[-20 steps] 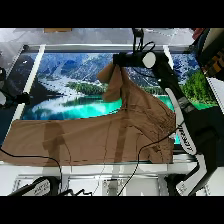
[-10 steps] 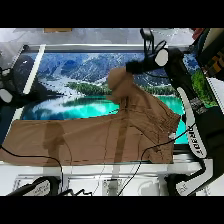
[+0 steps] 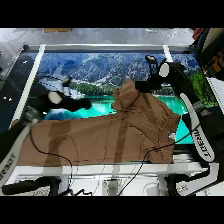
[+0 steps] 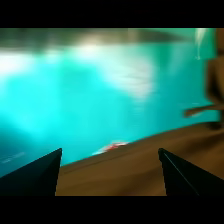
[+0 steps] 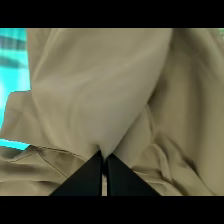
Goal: Fold the clothes and pants, and hang the long-sleeved shirts on hangers.
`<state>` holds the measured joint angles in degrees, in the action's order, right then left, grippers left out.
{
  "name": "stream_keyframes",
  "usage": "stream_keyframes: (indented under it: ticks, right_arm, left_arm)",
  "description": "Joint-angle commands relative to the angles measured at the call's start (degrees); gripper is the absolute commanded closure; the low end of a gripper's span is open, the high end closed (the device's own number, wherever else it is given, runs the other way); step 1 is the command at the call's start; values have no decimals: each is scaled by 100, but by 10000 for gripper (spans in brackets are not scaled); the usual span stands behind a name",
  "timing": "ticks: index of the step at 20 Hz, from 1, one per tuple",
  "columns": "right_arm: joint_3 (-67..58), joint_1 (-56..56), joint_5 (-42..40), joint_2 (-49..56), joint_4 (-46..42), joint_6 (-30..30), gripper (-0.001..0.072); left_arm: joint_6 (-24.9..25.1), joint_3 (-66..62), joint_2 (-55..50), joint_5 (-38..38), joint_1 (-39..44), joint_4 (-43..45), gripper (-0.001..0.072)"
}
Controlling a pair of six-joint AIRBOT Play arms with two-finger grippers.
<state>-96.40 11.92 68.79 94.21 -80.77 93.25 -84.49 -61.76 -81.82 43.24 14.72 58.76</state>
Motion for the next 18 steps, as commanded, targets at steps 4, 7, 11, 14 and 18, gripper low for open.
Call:
stream_keyframes:
  ticks: [4,7,11,14,18]
  right_arm:
    - [1512,-103,-1255,-1257,-181,35,676]
    - [2323,-127,-1661,-1665,-9,59,676]
    - [2378,-127,-2214,-1683,546,57,676]
    - [2378,-127,-2378,-1683,625,57,676]
    - [2378,-127,-2378,-1685,619,55,676]
  left_arm:
    - [291,-61,-957,-1469,1185,-2059,15]
    - [291,-612,-1434,-1296,1172,-2155,15]
    - [289,-1519,-2159,-778,1172,-2155,14]
    - [286,-1810,-2470,-693,1172,-2153,15]
    - [289,-1818,-2616,-636,1152,-2070,141]
